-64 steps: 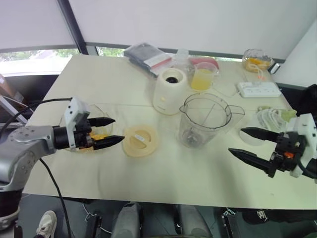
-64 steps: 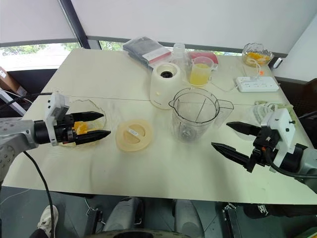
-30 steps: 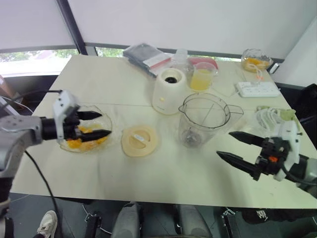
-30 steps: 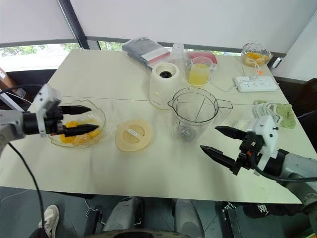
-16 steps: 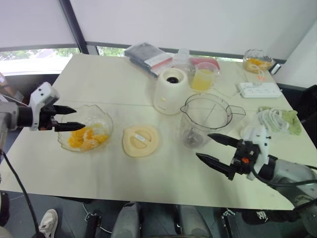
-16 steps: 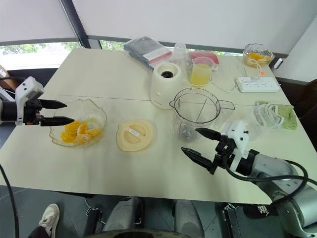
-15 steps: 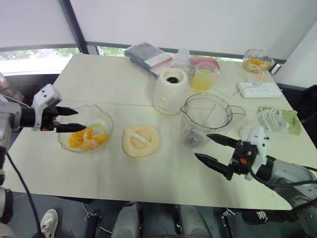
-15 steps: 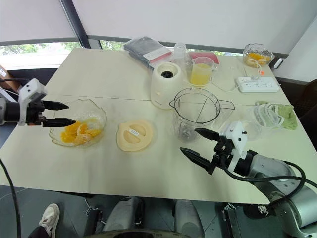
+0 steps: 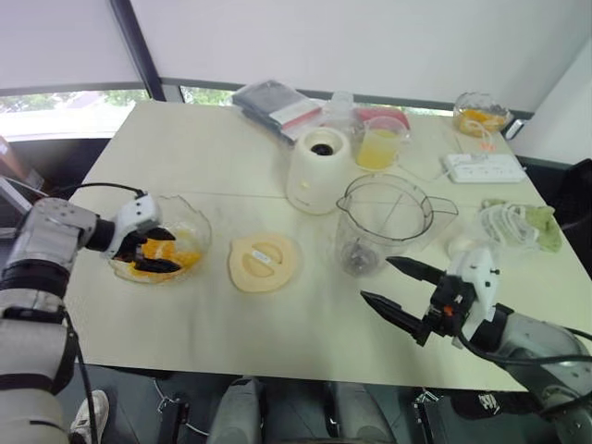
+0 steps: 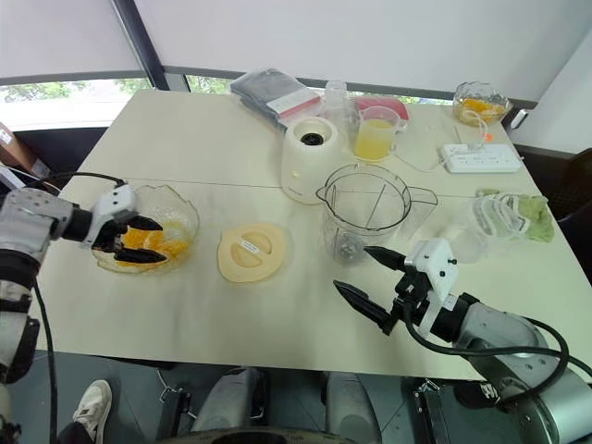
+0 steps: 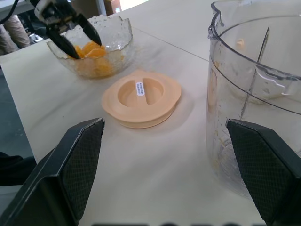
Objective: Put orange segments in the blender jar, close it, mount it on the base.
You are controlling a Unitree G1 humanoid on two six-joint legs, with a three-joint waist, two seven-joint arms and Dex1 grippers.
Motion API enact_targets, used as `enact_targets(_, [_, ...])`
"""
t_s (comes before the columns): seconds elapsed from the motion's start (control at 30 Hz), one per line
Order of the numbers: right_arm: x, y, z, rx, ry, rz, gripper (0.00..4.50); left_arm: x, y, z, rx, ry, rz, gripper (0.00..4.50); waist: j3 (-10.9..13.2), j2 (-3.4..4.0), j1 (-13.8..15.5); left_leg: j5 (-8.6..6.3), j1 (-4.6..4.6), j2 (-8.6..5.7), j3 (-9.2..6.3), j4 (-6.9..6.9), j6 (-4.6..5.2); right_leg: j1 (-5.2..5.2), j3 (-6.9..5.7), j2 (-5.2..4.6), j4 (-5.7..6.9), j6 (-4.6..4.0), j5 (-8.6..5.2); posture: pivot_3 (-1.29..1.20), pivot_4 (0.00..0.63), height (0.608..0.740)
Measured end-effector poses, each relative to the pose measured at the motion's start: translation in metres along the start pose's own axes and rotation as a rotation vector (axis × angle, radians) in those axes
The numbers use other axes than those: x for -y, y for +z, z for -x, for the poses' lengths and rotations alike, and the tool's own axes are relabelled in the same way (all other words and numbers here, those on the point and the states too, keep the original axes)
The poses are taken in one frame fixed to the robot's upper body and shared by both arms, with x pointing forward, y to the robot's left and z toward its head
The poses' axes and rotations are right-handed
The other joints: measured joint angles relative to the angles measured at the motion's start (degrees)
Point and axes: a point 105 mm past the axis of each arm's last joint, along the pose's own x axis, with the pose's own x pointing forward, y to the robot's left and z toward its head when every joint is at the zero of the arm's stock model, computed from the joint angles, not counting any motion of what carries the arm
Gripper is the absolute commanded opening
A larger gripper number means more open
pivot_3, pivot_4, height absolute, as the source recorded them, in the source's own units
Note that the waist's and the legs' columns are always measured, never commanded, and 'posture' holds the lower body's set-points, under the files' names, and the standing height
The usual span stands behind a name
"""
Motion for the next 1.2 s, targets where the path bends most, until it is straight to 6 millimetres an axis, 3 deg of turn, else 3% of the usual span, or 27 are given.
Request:
enact_targets(0.8, [-0.005,-0.006,0.006,-0.015,-0.091,-0.012,4.35,-0.007,-0.011,-0.034,-0.038,0.048,0.056,4.25,-0.1,-0.08,0.1,0.0,0.02,-0.02,-0.02,0.01,0.0,0.04,0.0,-0.05,0.03,0.19,0.1,0.0,0.15,0.74])
enact_targets(0.9, [-0.005,-0.006,0.007,-0.02,-0.097,-0.009,4.44,-0.008,-0.01,-0.04,-0.025,0.061,0.079,3.4,-0.1,-0.1,0.1,0.0,0.04,-0.05,-0.02,0.01,0.0,0.08,0.0,-0.07,0.03,0.19,0.1,0.0,0.15,0.74])
enact_targets(1.1, [-0.003,-0.007,0.008,-0.03,-0.116,0.004,4.44,-0.008,-0.006,-0.054,0.012,0.073,0.178,0.18,-0.2,-0.17,0.0,0.0,0.09,-0.08,-0.04,0.04,0.0,0.13,0.0,-0.07,0.07,0.21,0.11,0.0,0.15,0.74])
enact_targets(1.2, [-0.004,-0.008,0.009,-0.035,-0.12,0.006,4.44,-0.008,-0.006,-0.056,0.014,0.077,0.197,0.04,-0.3,-0.16,0.0,0.0,0.11,-0.07,-0.04,0.04,0.01,0.13,0.0,-0.06,0.08,0.21,0.12,0.0,0.15,0.74])
